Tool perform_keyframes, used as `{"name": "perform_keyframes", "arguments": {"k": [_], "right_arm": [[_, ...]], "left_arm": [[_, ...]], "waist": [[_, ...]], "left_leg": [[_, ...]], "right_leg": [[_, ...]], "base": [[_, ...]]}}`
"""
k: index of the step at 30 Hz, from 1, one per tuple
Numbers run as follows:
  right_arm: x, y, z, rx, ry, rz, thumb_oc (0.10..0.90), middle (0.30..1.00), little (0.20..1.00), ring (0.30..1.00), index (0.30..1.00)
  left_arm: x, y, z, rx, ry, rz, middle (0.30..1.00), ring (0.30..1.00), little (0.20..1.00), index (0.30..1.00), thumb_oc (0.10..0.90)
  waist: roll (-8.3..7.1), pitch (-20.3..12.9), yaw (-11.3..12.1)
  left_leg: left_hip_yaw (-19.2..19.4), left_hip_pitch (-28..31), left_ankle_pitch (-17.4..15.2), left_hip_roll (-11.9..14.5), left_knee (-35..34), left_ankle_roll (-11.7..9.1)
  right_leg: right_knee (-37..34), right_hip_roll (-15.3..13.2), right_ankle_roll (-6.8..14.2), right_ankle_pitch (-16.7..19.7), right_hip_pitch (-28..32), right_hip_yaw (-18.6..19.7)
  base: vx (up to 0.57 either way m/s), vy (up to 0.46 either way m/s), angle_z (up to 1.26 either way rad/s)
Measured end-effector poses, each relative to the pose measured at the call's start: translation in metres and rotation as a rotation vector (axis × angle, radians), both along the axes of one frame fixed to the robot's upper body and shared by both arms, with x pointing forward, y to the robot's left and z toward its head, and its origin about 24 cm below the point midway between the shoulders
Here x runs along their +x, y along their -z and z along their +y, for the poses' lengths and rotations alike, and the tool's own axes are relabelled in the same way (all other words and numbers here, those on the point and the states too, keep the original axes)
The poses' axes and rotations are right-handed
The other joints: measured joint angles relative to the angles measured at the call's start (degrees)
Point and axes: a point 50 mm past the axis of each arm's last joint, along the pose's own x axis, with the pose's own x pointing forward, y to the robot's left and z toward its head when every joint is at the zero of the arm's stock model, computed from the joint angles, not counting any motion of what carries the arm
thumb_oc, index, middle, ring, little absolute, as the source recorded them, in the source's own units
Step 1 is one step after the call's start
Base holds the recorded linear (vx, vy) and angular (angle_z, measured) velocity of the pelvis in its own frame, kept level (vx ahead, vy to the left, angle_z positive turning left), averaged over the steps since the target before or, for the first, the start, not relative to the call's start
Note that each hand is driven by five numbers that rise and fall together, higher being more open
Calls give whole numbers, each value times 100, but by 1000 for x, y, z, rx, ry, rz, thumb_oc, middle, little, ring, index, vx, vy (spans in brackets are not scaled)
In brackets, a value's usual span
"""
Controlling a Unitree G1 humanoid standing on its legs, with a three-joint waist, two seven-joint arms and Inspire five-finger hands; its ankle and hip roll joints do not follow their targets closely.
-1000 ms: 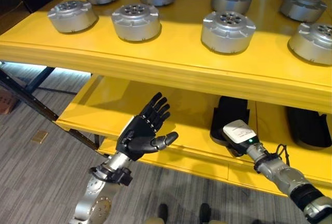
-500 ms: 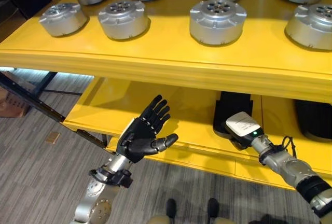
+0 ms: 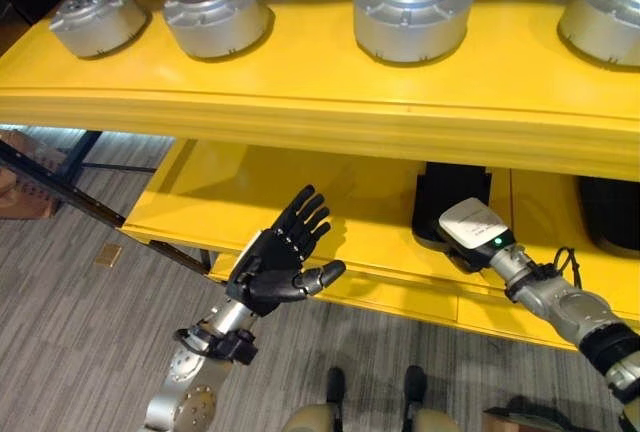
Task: Move parts from the plastic box to the shelf.
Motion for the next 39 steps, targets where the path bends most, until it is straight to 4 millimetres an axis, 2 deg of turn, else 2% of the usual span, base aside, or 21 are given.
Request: {"name": "perform_keyframes", "arguments": {"k": [6,22,26,31,39], "right_arm": [[7,-18,2,0,-25,-66,400,300,300,300,300],[8,-28,4,-50,-57,-110,400,300,300,300,300],[11,-43,-3,-47,-7,-179,400,300,300,300,300],[11,-67,8,-9,-47,-270,400,300,300,300,300],[10,-69,12,-22,-55,-252,400,300,300,300,300]], "left_arm": [[2,-2,0,-36,-2,-5,1000,1000,1000,1000,900],[2,-4,0,-40,-5,-18,1000,1000,1000,1000,900],[2,-5,1,-44,-12,-26,1000,1000,1000,1000,900],[2,-7,0,-50,-15,-33,1000,1000,1000,1000,900],[1,-12,-1,-57,-22,-44,1000,1000,1000,1000,900]], "waist": [[95,171,-68],[98,178,-54],[154,230,-54],[190,250,-62],[187,252,-53]], "left_leg": [[4,-159,34,10,43,-9],[120,-164,73,22,135,10],[127,-93,70,7,107,14],[142,-81,71,4,106,14],[144,-71,70,2,105,14]], "right_leg": [[208,-4,-22,-15,-238,23],[393,-29,-61,-119,-311,54],[370,-41,-40,-123,-238,56],[365,-41,-33,-130,-231,56],[365,-45,-21,-142,-215,57]], "base": [[-24,-10,0],[11,15,-1],[27,37,-1],[0,0,0],[0,0,0]]}}
